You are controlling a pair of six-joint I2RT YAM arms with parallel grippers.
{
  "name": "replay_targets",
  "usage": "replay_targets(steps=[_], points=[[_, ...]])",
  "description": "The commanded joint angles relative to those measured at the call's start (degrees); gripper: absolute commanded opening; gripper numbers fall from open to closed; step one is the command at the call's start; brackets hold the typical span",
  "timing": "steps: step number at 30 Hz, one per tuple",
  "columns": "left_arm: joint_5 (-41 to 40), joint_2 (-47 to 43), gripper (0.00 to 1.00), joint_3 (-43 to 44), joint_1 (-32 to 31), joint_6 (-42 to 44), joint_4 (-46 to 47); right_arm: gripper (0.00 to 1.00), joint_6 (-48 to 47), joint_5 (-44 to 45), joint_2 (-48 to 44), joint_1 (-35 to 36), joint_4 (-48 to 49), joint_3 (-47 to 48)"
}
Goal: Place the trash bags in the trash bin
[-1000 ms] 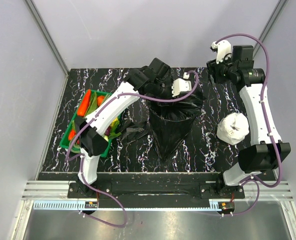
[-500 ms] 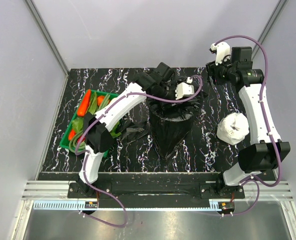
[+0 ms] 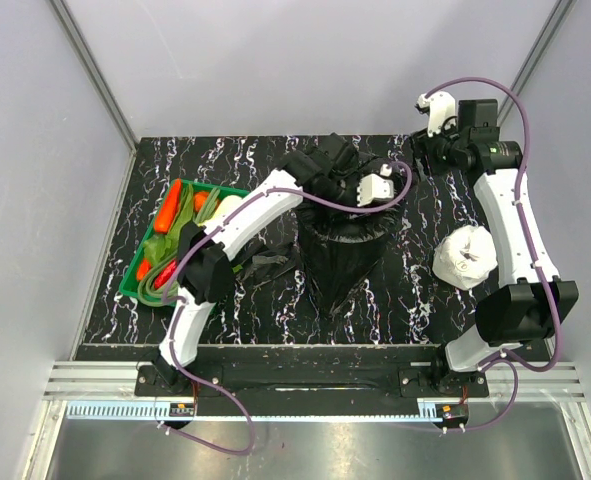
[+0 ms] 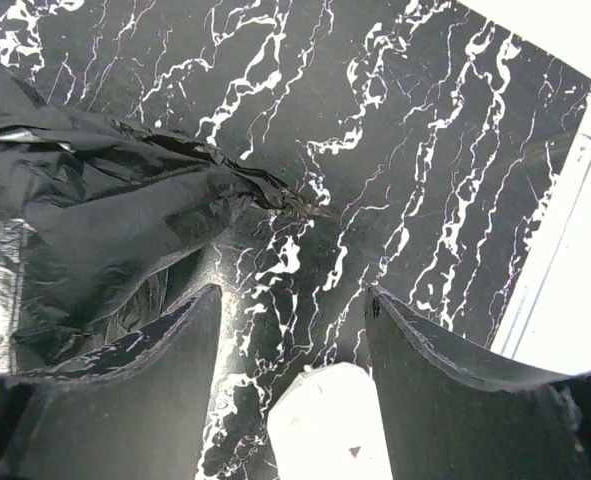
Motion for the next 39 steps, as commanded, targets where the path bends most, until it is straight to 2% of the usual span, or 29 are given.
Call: replay_targets(steps=[1,12,30,36,39], points=[[-0.27,1.87,0.50,0.09,-1.69,2.28,2.73,0.65,-0.40,0.43,-2.46,0.12,1.15,-0.54],[-1.06,4.69,0.50,-1.32,-2.14,2.80,3.87,0.65,-1.19,1.14,-3.16,0.12,1.06,-2.30],[-3.43,4.42,0.54,-10.19,-2.14,3.95,8.09,0.66,-1.27,0.78,-2.90,0.12,1.15,-4.32],[-4.05,4.51,0.59,-11.43,-2.05,4.03,8.97,0.66,-1.27,0.70,-2.81,0.12,1.15,-4.94],[-3.96,4.25,0.66,-11.51,-2.05,4.03,9.06,0.66,-1.27,0.78,-2.90,0.12,1.15,-5.03]])
